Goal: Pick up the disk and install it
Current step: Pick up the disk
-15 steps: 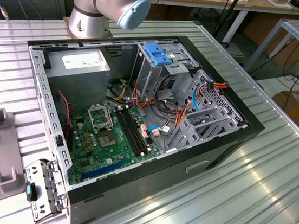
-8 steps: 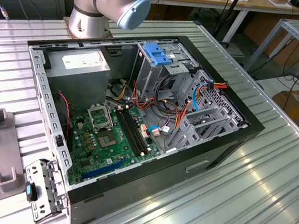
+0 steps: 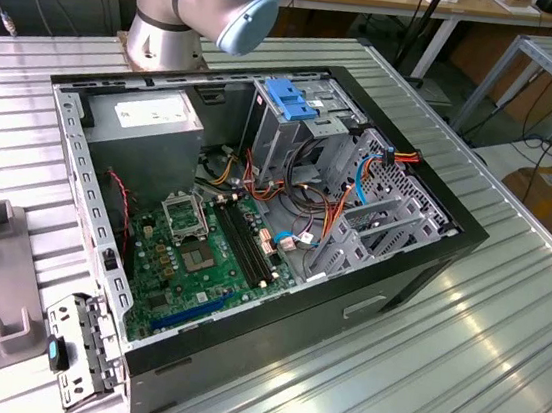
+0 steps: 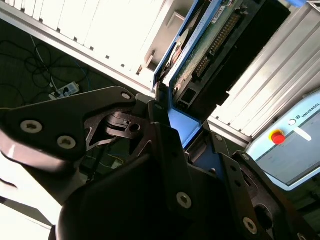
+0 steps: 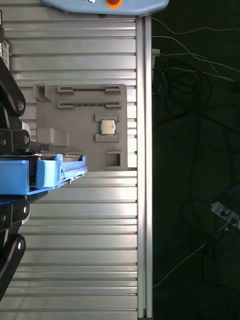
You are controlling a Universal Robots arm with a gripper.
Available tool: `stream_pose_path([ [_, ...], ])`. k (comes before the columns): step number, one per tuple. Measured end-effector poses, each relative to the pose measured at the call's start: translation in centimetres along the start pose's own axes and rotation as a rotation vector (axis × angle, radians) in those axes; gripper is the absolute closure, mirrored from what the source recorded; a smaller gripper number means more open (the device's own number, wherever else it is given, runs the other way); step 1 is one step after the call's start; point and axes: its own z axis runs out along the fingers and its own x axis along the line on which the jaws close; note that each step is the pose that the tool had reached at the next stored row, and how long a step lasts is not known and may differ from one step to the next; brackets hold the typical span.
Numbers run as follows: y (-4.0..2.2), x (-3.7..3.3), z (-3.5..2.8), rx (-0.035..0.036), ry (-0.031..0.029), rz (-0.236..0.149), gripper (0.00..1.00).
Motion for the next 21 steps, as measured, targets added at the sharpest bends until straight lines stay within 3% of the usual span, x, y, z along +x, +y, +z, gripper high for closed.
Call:
stream_pose_path([
  [15, -1.38, 0.03, -0.01, 0.0001, 0.0000, 0.000, 0.63],
  [21, -1.67, 0.49, -0.02, 0.0000, 0.0000, 0.000, 0.63],
])
